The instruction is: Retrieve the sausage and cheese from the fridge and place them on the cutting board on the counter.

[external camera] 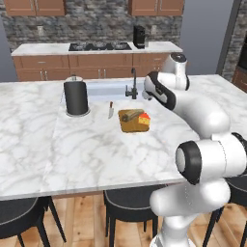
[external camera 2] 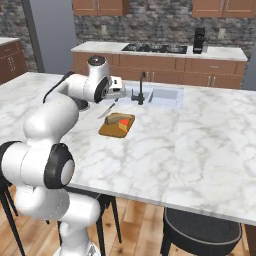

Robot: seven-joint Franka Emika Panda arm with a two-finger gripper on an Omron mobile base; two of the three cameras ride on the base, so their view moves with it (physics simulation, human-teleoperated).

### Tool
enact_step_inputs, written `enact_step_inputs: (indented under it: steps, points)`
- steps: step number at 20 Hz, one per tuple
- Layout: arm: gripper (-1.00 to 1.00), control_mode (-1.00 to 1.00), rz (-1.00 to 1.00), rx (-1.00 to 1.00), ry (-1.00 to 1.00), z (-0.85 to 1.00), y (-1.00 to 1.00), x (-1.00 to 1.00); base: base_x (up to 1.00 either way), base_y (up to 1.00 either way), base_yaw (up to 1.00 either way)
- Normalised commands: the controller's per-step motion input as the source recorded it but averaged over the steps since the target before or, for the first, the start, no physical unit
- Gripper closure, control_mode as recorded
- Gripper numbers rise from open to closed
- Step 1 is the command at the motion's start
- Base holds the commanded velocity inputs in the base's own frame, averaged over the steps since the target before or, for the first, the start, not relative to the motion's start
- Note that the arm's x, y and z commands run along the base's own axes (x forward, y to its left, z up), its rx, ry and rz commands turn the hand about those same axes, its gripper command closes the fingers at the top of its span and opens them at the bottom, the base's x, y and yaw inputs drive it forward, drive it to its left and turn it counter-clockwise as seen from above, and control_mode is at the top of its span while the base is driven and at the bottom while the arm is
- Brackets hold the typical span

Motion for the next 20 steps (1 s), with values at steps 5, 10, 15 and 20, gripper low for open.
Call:
enact_step_inputs:
  steps: [5, 10, 15, 20]
  points:
    - [-1.00, -1.00, -0.11, 0.00, -0.10, 0.32, 0.01, -0.76, 0.00, 0.00, 0.00]
    - [-1.00, -1.00, -0.13, 0.00, -0.01, 0.45, 0.00, -0.64, 0.00, 0.00, 0.00]
    - [-1.00, -1.00, -0.09, -0.01, -0.01, 0.35, 0.00, -0.60, 0.00, 0.00, 0.00]
    - [-1.00, -1.00, -0.01, 0.00, -0.08, 0.12, 0.03, -0.41, 0.00, 0.00, 0.00]
